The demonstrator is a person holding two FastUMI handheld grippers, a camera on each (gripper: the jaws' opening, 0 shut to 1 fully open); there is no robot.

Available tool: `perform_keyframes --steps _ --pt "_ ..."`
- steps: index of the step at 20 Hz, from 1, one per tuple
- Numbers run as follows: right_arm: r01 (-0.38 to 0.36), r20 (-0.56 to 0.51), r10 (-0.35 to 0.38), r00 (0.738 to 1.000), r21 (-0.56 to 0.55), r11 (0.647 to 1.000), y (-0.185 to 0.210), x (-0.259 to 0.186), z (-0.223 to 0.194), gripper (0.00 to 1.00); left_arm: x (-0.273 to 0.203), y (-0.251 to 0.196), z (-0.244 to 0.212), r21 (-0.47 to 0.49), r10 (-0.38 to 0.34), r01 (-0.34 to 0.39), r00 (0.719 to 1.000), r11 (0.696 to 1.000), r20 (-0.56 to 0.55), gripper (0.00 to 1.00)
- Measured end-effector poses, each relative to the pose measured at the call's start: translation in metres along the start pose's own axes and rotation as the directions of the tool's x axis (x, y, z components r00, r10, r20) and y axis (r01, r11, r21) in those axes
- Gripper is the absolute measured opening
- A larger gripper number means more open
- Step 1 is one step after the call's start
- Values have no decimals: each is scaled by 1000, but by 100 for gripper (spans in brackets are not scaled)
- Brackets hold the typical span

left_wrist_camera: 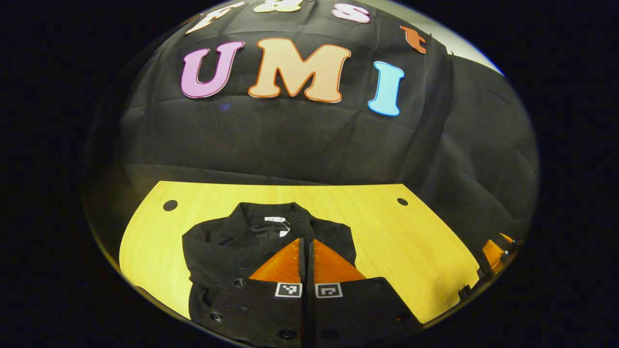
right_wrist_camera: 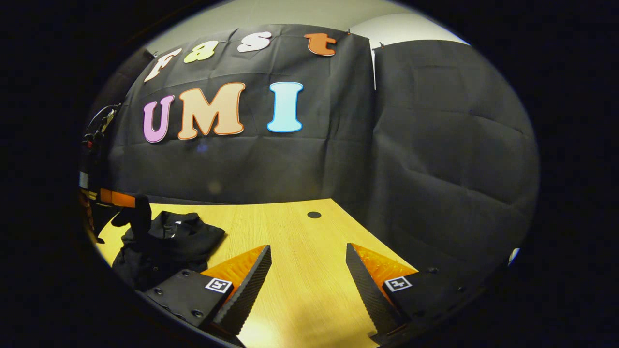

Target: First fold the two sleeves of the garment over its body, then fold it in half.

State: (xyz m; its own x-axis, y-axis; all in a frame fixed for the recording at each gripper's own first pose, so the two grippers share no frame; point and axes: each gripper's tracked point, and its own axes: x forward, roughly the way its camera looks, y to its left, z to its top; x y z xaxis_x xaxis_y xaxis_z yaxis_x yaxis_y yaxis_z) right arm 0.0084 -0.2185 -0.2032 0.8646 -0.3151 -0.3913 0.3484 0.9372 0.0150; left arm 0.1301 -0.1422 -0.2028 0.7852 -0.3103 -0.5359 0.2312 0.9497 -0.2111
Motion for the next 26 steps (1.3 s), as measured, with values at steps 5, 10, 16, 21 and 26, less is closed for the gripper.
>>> perform_keyframes --steps 5,10,16,21,26 --pt "3 -16 -3 1000 -23 1000 -8 3 -4 98 32 -15 -32 8 -2 2 996 1000 -91 0" --pt "-40 -54 39 998 -18 999 1 11 -9 98 48 -25 -52 40 -4 10 989 999 -147 0" --pt "-169 -46 168 985 -35 985 48 13 -3 98 11 -10 -2 58 51 -52 998 997 32 93" --pt "-263 -34 262 965 -36 964 100 -17 -8 98 -80 50 -1 73 154 -163 981 984 121 92" --pt "-321 -68 316 946 -76 944 134 -58 -36 98 -162 104 -56 65 259 -266 962 962 90 93"
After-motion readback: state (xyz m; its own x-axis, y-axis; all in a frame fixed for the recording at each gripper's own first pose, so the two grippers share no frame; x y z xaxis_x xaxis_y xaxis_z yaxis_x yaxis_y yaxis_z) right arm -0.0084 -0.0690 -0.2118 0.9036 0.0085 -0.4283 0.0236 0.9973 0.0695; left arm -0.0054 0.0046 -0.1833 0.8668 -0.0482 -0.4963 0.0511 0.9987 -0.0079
